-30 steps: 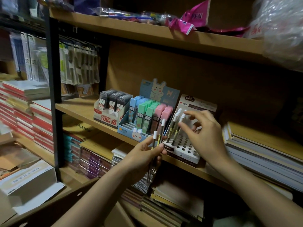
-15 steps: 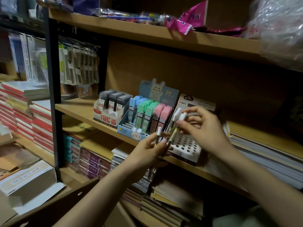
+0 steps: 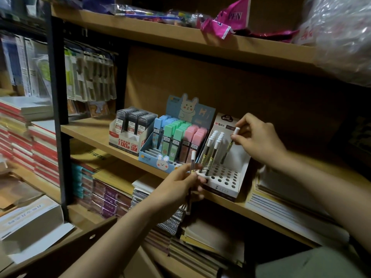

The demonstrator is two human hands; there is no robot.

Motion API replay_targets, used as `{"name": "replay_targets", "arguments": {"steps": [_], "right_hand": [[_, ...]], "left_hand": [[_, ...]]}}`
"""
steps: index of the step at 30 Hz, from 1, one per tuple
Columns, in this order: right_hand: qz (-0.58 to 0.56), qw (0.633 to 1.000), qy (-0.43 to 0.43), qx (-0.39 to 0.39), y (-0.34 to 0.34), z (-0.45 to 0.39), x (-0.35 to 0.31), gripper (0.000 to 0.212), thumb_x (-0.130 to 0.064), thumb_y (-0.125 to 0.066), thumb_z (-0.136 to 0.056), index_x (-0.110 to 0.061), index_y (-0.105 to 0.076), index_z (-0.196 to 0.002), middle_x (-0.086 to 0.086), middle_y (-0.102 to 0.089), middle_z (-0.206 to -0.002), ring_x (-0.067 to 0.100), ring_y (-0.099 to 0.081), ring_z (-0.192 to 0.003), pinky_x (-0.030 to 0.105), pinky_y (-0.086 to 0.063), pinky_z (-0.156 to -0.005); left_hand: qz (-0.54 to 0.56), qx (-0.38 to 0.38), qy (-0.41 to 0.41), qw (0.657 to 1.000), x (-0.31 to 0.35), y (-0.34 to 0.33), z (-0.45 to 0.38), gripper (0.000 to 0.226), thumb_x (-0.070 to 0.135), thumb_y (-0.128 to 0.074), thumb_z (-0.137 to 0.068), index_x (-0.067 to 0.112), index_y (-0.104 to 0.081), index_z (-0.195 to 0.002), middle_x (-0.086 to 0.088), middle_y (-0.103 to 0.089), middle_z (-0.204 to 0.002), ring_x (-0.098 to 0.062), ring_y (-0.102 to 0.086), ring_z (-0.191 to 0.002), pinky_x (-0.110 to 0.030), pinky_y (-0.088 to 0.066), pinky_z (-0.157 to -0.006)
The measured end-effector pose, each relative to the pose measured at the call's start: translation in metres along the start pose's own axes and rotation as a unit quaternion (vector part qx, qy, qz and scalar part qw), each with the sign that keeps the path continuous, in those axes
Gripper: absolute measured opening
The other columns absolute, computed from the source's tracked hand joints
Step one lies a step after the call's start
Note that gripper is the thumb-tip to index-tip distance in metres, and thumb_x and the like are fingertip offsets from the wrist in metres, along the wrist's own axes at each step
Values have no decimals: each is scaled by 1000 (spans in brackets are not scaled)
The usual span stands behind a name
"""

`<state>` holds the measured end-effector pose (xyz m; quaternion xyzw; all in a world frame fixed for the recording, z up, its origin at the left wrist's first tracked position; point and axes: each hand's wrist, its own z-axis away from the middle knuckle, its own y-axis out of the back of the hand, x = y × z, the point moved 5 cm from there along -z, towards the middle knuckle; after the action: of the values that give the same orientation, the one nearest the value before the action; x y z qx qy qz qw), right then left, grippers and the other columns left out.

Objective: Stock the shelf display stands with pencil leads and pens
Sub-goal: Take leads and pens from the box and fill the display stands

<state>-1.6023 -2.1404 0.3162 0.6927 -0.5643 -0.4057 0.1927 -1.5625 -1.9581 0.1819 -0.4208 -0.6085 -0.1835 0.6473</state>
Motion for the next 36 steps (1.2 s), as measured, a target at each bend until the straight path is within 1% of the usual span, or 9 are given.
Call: {"name": "replay_targets", "arguments": {"steps": [6,11,16,21,23,28,31,34,36], "right_hand": [[-14,1000,-22,12,-8,-1,10,25,-15,-72,-86,-25,-53,-99,-5,-65,-94,11,-67,-87,19,-54,-71],[4,999,-50,14,-6,-6,10,24,-14,-73,-84,-17,-59,-103,3,-66,-100,16,-68,-88,34,-60,-79],[76,995,-16,57,0,-17,-2,19,-20,-72,-86,-13,-71,-104,4,-68,-102,10,-59,-92,21,-47,-79],[73,996,-21,40,-10,-20,0,18,-19,-71,-87,-11,-69,-103,3,-69,-93,13,-67,-82,30,-59,-78],[69,996,-28,39,-16,-18,5,17,-19,-72,-86,-13,-67,-101,-1,-65,-89,11,-65,-80,26,-57,-73],[86,996,-15,32,-23,-11,8,5,-18,-71,-86,-18,-67,-89,-10,-57,-80,4,-57,-75,13,-44,-63],[113,993,-9,16,-23,-6,5,11,-22,-68,-89,-16,-68,-99,-8,-58,-86,4,-55,-76,12,-42,-65],[117,992,24,36,-11,1,-7,23,-28,-65,-91,-19,-66,-112,-6,-63,-99,4,-59,-83,19,-51,-73],[47,997,41,50,-3,12,-19,15,-28,-66,-90,-24,-67,-105,-11,-66,-92,1,-62,-76,18,-55,-67]], "left_hand": [[-79,33,-33,996,0,4,1,24,16,-44,-101,27,-58,-118,-1,-61,-89,-11,-44,-68,-25,-36,-65],[-121,26,-25,992,-5,3,-3,33,13,-37,-104,24,-54,-130,9,-60,-98,-8,-52,-85,-23,-43,-74],[-142,41,-39,988,-6,5,-8,33,11,-39,-103,25,-56,-128,17,-65,-85,11,-60,-71,-9,-46,-61],[-170,60,-45,983,-6,9,-11,36,12,-41,-102,25,-52,-135,10,-65,-99,12,-60,-73,-11,-46,-65],[-168,59,-42,983,-6,9,-11,36,11,-42,-102,23,-52,-134,9,-64,-100,13,-59,-74,-10,-46,-65],[-163,43,-32,985,-4,5,-8,37,7,-42,-101,20,-53,-134,0,-64,-119,-7,-60,-105,-19,-50,-82],[-93,34,-8,995,-6,5,-7,42,2,-43,-99,26,-53,-132,-5,-64,-116,-5,-63,-85,-14,-50,-63],[-60,10,-25,998,-4,2,-7,37,2,-46,-98,22,-57,-127,-1,-67,-102,-4,-65,-80,-17,-51,-69],[-68,2,-45,997,-2,0,-6,28,7,-54,-95,14,-62,-121,-1,-70,-99,-9,-68,-85,-19,-52,-74]]}}
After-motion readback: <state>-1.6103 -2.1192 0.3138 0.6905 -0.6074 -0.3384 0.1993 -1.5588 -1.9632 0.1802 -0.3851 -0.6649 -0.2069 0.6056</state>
